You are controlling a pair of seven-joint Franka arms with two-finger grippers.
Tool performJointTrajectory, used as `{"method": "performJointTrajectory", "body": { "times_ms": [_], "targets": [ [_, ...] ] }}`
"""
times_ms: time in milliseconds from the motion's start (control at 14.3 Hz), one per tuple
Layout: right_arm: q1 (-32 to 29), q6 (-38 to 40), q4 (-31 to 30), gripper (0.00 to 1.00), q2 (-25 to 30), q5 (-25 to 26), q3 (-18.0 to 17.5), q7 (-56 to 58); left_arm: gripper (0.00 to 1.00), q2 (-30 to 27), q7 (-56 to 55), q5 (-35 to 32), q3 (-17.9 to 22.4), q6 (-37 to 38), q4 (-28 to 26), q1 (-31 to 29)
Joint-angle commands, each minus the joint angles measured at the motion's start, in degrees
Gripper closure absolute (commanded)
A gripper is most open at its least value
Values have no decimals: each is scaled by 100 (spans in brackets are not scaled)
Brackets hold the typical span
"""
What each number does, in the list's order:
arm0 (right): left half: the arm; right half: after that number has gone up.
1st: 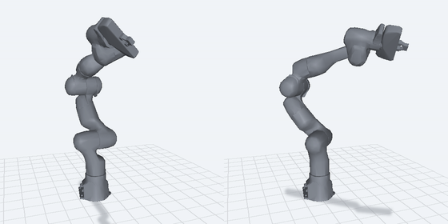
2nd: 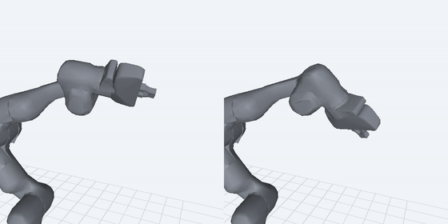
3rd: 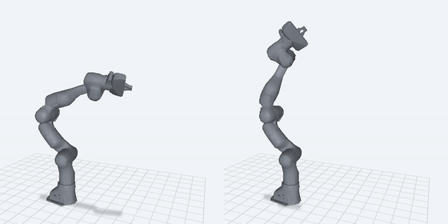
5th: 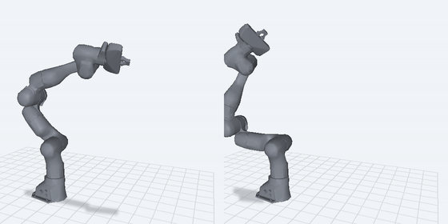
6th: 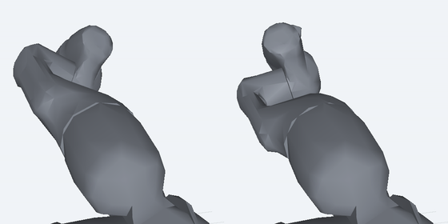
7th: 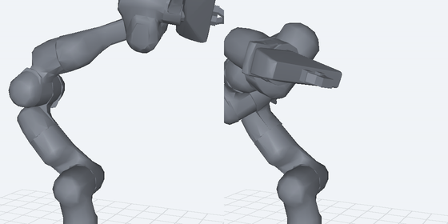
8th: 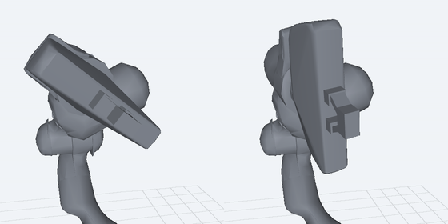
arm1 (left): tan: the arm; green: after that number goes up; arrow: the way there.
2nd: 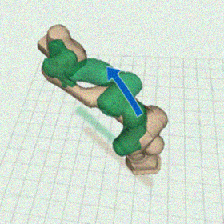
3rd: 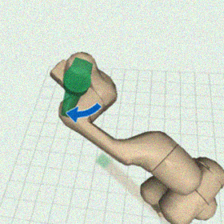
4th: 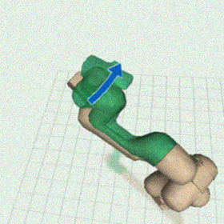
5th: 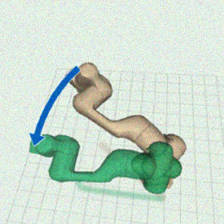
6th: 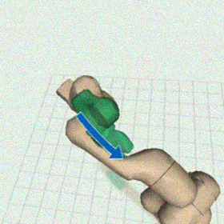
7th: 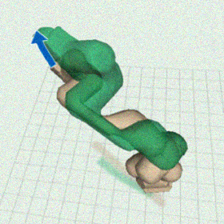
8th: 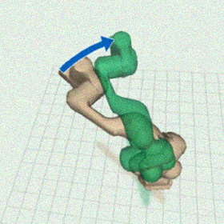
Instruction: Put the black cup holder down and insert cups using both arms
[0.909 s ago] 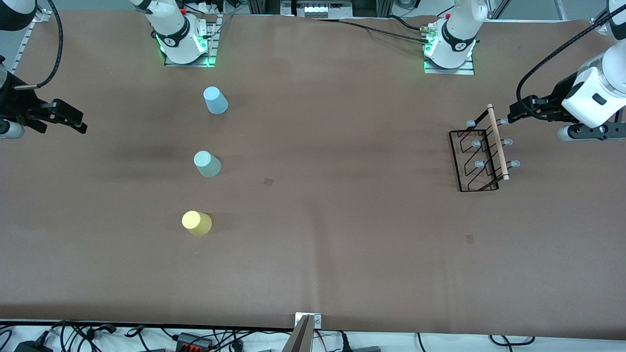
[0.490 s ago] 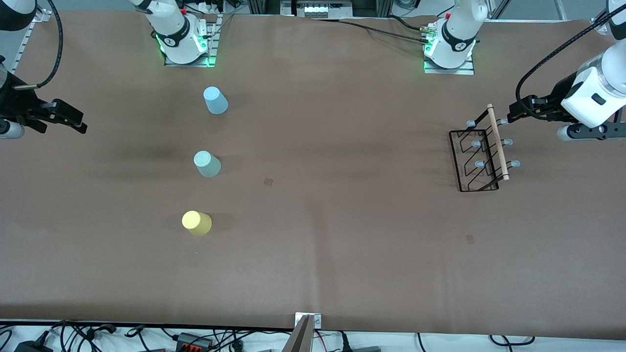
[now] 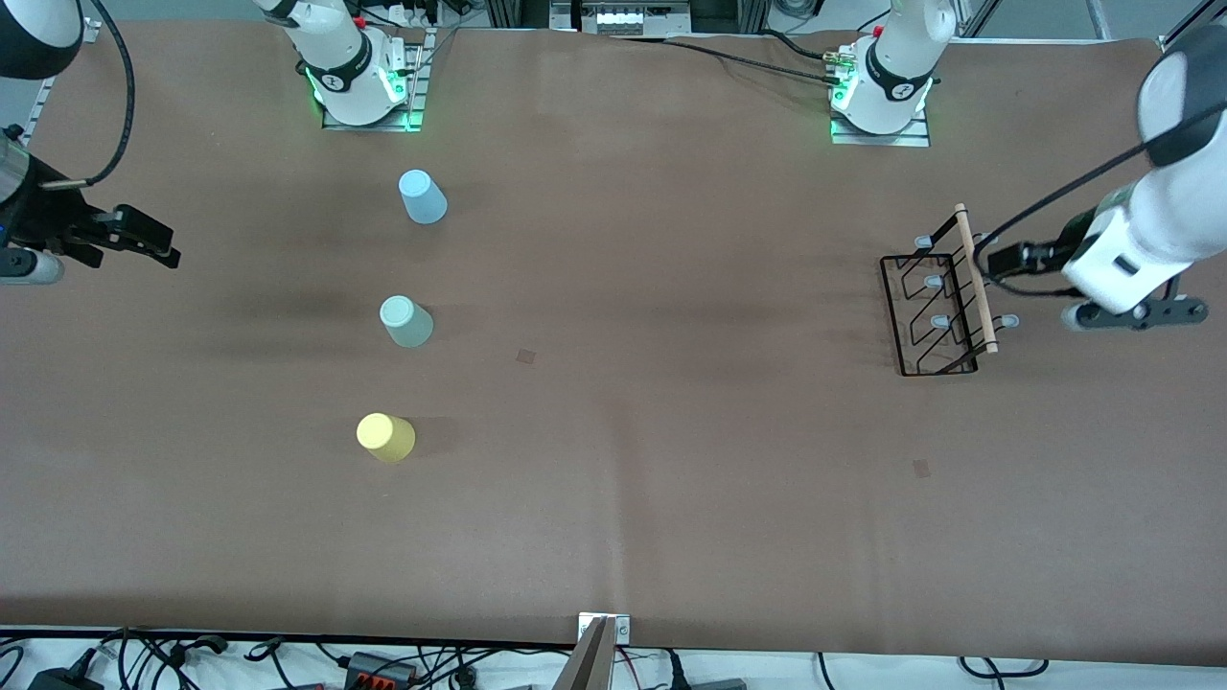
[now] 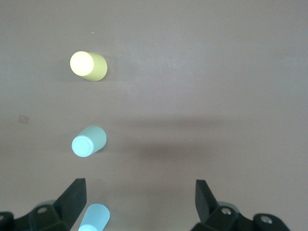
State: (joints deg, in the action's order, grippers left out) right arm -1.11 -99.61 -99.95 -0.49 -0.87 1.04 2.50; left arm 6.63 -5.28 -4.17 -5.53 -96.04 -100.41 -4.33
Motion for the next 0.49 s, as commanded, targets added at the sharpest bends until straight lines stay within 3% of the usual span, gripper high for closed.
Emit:
{"method": "performJointTrajectory", "body": {
  "times_ms": [0,280,420],
  "targets": [
    [146,126,54,0,-275,8,-43,-30,0,-197,194,-198,-44,-685,-687,-120],
    [550,12,115,0,-925,17,-43,-522,12,-487,703,-198,-44,-1275,-1558,-463],
    [577,12,448,0,-1216,17,-43,-505,17,-663,766,-198,-44,-1845,-2155,-516]
  ]
}}
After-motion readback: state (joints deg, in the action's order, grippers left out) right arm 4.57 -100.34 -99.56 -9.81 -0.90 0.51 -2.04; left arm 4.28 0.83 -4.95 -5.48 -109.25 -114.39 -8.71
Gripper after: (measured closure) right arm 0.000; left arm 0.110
